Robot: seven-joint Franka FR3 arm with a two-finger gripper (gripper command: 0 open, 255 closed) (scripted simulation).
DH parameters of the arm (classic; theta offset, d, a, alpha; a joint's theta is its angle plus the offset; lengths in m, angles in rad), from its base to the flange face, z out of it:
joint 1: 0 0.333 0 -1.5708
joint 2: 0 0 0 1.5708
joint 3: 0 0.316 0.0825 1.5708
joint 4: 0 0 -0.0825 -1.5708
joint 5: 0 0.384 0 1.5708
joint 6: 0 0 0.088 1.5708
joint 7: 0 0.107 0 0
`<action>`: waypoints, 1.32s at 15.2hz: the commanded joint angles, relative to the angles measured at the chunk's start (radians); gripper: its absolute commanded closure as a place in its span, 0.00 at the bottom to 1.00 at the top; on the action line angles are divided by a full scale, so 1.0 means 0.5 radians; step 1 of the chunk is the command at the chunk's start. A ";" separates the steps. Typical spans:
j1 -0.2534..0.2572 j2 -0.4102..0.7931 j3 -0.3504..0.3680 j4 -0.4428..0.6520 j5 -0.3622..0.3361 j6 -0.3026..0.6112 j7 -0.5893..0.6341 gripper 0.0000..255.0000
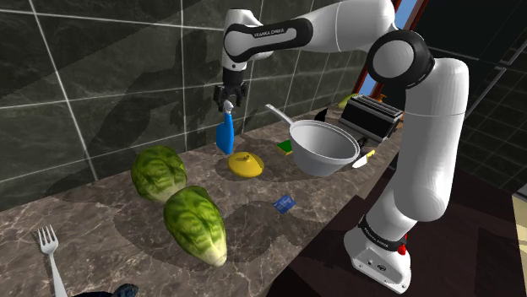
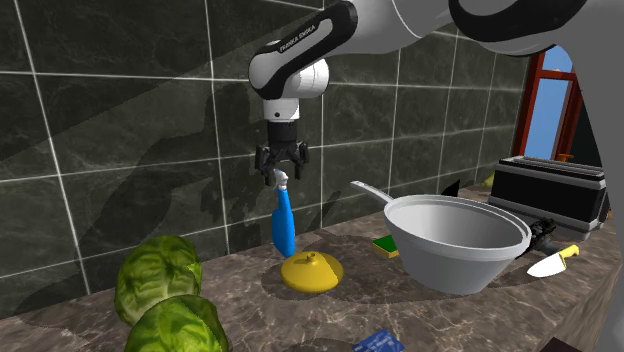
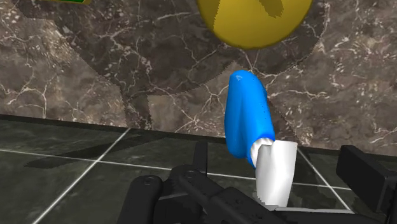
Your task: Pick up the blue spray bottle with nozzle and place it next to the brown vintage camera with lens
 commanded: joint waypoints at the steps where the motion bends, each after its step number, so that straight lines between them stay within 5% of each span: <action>1: 0.001 0.004 0.000 -0.006 0.000 0.011 0.001 0.00; 6: 0.001 0.004 0.000 -0.005 0.000 0.010 0.001 0.00; 7: 0.001 0.004 0.000 -0.005 0.000 0.010 0.001 1.00; 20: 0.001 -0.017 0.001 0.072 0.001 -0.088 0.000 1.00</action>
